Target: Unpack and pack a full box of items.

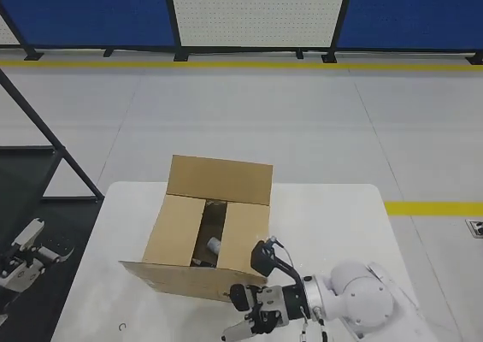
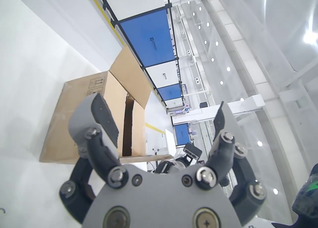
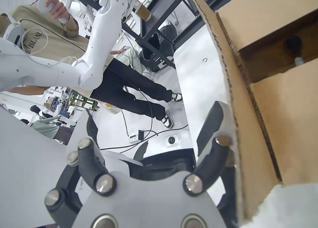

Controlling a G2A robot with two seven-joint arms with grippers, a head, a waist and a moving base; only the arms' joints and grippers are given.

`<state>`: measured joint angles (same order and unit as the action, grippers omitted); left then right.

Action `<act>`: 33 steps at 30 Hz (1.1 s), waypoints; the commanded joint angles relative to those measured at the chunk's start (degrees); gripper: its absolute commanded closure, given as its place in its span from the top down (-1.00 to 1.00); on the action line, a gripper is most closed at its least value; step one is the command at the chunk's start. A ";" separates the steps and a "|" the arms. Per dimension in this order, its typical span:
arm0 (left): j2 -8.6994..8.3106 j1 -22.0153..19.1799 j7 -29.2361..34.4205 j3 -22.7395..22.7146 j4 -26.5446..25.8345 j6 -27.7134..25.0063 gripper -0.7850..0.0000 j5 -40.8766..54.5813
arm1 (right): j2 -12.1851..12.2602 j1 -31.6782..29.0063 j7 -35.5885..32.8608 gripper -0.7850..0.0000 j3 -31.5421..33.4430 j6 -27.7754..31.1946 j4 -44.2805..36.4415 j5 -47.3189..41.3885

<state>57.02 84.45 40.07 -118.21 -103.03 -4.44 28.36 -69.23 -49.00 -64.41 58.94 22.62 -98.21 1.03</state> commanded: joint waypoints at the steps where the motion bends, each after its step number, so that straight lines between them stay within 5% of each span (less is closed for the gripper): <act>1: -0.03 -0.24 0.07 0.47 -0.25 0.24 1.00 0.04 | -0.28 1.39 3.37 1.00 -0.71 -1.01 1.27 2.64; 14: -0.69 -4.02 2.64 8.70 1.80 3.34 1.00 -9.60 | -1.68 4.31 15.84 1.00 -4.15 -3.60 6.65 8.23; 33: -0.53 -12.14 5.50 22.80 8.12 4.36 1.00 -14.90 | -1.67 4.15 18.50 1.00 -3.12 -4.76 8.97 10.16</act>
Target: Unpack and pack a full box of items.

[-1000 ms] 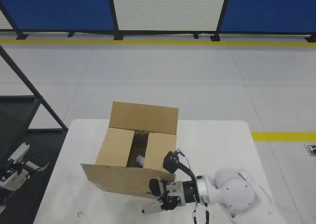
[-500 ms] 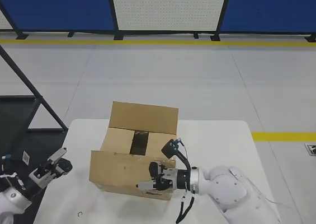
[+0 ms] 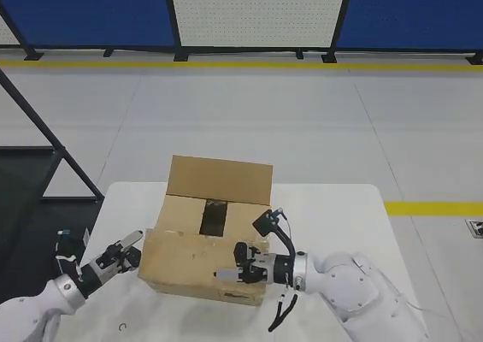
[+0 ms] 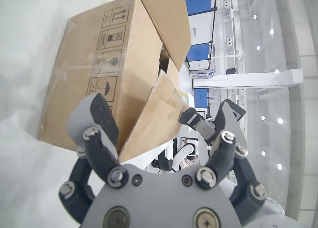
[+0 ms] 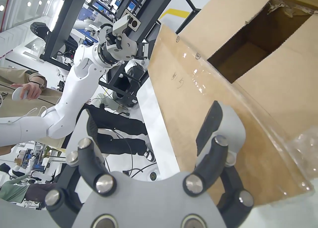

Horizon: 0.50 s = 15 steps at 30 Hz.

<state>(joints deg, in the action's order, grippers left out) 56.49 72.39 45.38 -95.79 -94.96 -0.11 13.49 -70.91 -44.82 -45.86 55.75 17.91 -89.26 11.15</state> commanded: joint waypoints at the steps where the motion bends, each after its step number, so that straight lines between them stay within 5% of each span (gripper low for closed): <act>1: 0.00 -0.12 0.25 0.66 0.04 0.04 1.00 -0.06 | 0.03 -0.02 -0.13 1.00 0.14 -0.09 0.05 0.11; 8: -0.07 0.23 -0.18 0.65 -0.84 -0.12 1.00 0.23 | 0.11 -0.02 -0.49 1.00 0.56 0.13 0.17 0.01; 15: -0.48 -0.03 -2.89 -4.61 -0.91 -0.68 1.00 2.16 | 0.08 0.00 0.25 1.00 0.72 0.22 0.64 0.06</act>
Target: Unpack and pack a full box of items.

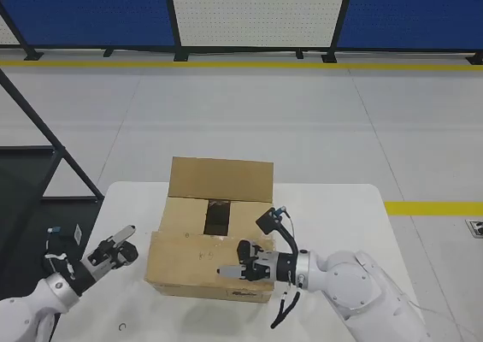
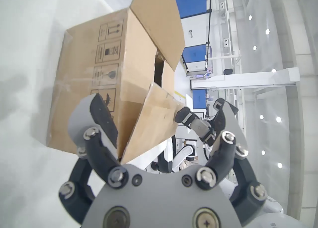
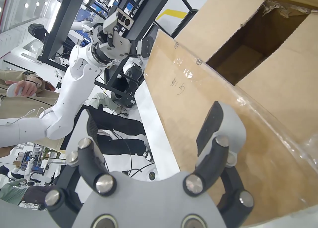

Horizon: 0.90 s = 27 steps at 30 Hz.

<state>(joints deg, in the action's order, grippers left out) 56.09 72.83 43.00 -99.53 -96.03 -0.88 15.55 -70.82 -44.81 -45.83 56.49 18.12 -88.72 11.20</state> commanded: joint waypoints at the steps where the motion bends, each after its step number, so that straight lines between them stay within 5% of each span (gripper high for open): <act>1: -0.15 -1.06 -0.81 -1.39 0.35 0.28 1.00 0.25 | -0.05 -0.03 0.49 1.00 -0.03 0.05 0.16 -0.07; 10: -0.28 -10.18 -3.57 -0.16 4.39 0.65 1.00 1.63 | -0.20 0.04 1.53 1.00 -0.34 -0.75 0.36 0.84; 27: -0.22 -9.99 -5.13 0.65 5.07 0.31 1.00 0.17 | -0.32 1.11 1.67 1.00 0.33 1.10 0.59 0.45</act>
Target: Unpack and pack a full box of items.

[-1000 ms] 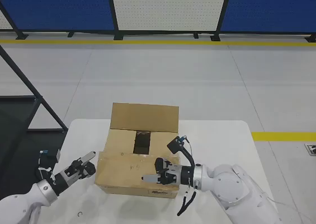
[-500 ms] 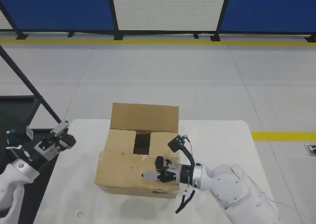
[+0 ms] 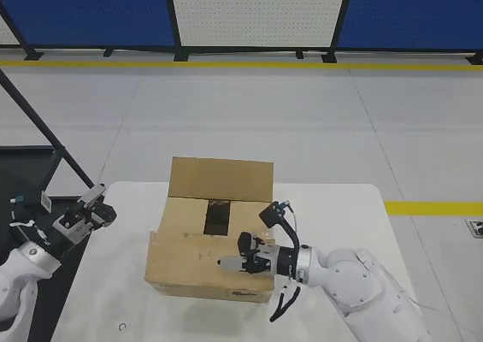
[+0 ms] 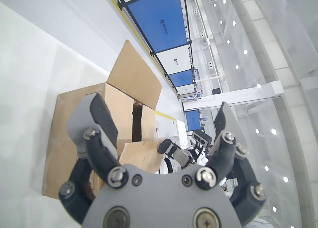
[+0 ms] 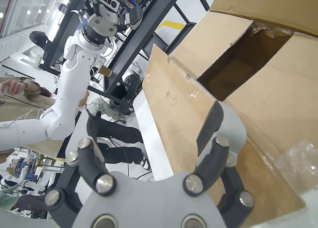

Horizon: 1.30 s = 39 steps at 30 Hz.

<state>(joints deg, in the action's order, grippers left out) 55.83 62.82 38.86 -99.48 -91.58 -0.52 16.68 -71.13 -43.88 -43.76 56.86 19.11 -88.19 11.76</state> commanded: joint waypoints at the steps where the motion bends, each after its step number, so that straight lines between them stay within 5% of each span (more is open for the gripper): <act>1: 0.08 -0.74 -1.43 1.52 1.74 0.17 1.00 -1.77 | -0.02 0.35 -0.74 1.00 -0.10 0.18 0.18 -0.19; 6: 0.58 -9.14 -0.52 8.14 11.42 -0.40 1.00 -3.98 | -0.08 0.89 -2.16 1.00 -0.55 0.27 0.29 -0.29; 16: 3.25 -27.99 1.97 21.47 31.33 -10.30 1.00 -5.22 | 0.71 -2.51 -3.93 1.00 1.02 -0.79 -3.83 0.55; 24: 6.04 -38.96 3.87 30.36 44.79 -17.63 1.00 -8.35 | 1.20 -4.72 -4.39 1.00 1.89 -2.02 -6.29 1.44; 27: 6.87 -41.26 2.44 32.49 48.38 -19.00 1.00 -10.23 | 1.27 -5.02 -4.44 1.00 1.89 -2.26 -6.63 1.62; 39: 7.00 -40.30 0.11 32.85 47.06 -17.68 1.00 -11.22 | 1.01 -3.72 -3.96 1.00 0.97 -2.08 -4.85 0.74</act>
<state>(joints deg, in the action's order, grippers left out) 62.73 22.30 39.88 -66.83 -44.02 -18.78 5.76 -70.10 -47.81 -47.63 57.90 17.10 -93.22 12.56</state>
